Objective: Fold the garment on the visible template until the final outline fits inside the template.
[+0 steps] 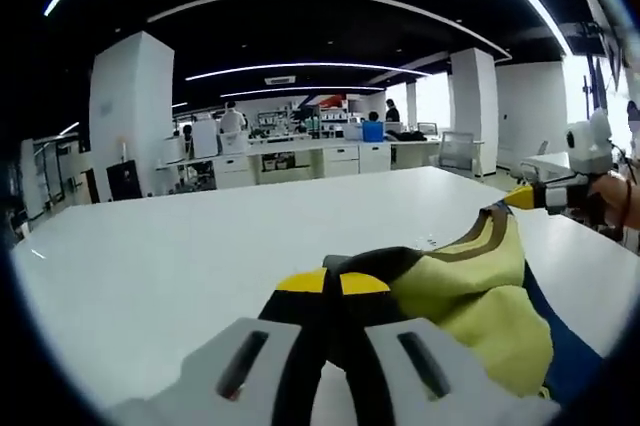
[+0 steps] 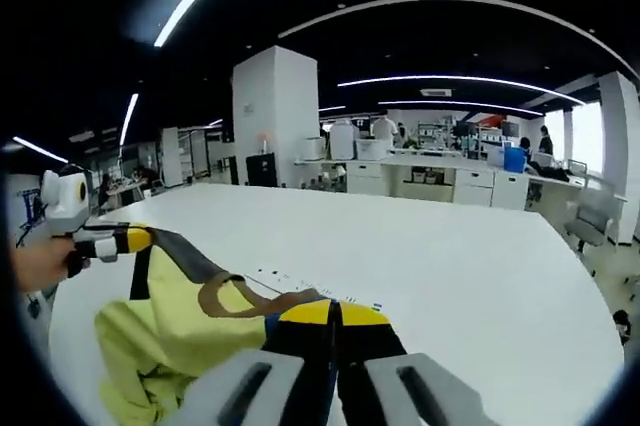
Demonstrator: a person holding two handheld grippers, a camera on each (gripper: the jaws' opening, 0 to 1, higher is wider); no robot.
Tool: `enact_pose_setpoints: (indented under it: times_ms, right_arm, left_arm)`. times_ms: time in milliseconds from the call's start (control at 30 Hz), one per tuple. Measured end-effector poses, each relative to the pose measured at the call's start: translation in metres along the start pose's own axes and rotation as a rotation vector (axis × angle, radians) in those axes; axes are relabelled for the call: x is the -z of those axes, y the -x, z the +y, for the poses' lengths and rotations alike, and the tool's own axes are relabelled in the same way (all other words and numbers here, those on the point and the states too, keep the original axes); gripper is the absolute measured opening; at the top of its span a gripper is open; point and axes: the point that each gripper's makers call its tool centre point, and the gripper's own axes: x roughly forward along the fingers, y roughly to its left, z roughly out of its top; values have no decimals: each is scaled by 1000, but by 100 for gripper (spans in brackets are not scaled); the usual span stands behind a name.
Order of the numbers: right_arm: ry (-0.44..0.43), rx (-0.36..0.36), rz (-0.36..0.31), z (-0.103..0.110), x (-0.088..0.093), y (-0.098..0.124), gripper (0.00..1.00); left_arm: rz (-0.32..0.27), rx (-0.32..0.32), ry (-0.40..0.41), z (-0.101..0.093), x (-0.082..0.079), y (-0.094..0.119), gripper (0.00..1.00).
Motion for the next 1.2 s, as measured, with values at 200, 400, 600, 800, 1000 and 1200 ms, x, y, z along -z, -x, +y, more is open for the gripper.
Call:
enact_pose_setpoints:
  times_ms: [200,400,600,800,1000,1200]
  right_arm:
    - [-71,36,41,-18,23,-22,0]
    - [-120,63,81,-29,46,-39,0]
    - [-170,67,105,-32,62,-55,0]
    - [-172,83,155,-33,77,-66,0]
    - [-188,81,188,-33,86,-71,0]
    - [-200,94,185,-37,88,-72,0]
  left_arm:
    - [55,11,3,3,19,-30,0]
    - [118,18,3,7,43,-51,0]
    - [167,19,-2,10,65,-61,0]
    - [227,5,-10,13,88,-66,0]
    - [268,-9,40,19,104,-65,0]
    - [271,-8,17,19,106,-65,0]
